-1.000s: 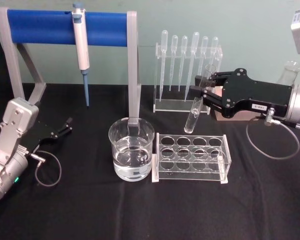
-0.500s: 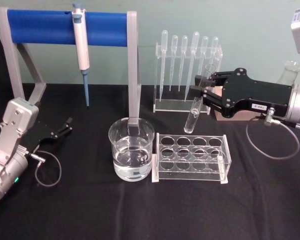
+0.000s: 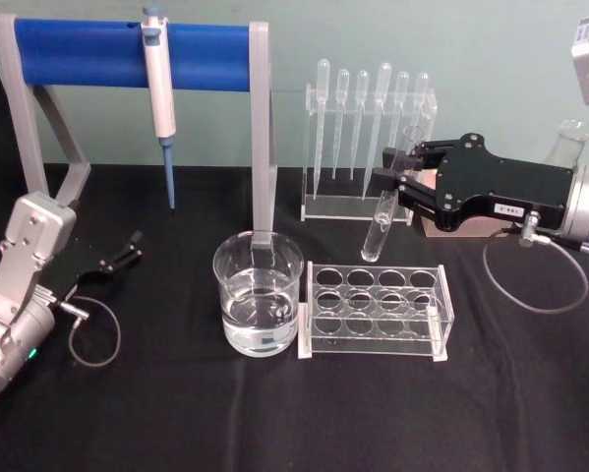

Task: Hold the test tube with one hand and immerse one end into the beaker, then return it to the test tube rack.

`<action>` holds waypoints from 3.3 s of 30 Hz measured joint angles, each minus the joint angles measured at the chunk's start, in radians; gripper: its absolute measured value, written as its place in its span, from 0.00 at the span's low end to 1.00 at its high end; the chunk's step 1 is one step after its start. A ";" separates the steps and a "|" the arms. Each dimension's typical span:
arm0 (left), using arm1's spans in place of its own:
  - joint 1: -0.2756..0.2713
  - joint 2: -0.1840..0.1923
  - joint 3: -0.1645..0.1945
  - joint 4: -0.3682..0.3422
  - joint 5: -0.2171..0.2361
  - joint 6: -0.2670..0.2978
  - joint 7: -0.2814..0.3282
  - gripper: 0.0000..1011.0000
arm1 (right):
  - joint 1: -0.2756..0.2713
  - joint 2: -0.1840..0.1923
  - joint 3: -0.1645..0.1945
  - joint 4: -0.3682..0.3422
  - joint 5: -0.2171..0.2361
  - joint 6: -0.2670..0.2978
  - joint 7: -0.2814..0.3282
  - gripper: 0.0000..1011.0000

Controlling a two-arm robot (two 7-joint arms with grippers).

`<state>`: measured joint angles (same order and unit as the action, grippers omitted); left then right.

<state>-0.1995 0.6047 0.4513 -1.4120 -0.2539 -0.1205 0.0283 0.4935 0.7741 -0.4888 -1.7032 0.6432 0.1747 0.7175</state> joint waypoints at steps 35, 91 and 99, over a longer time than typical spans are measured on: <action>0.000 0.000 0.000 0.000 0.000 0.000 0.000 0.99 | 0.000 0.000 0.000 0.000 -0.001 0.000 0.000 0.22; 0.000 0.000 0.000 0.000 0.000 0.000 0.000 0.99 | 0.000 0.000 0.000 0.000 -0.001 0.000 0.000 0.22; 0.000 0.000 0.000 0.000 0.000 0.000 0.000 0.99 | 0.000 0.000 0.000 0.000 -0.001 0.000 0.000 0.22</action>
<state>-0.1995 0.6047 0.4514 -1.4120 -0.2539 -0.1205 0.0283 0.4935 0.7741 -0.4888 -1.7032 0.6426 0.1748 0.7175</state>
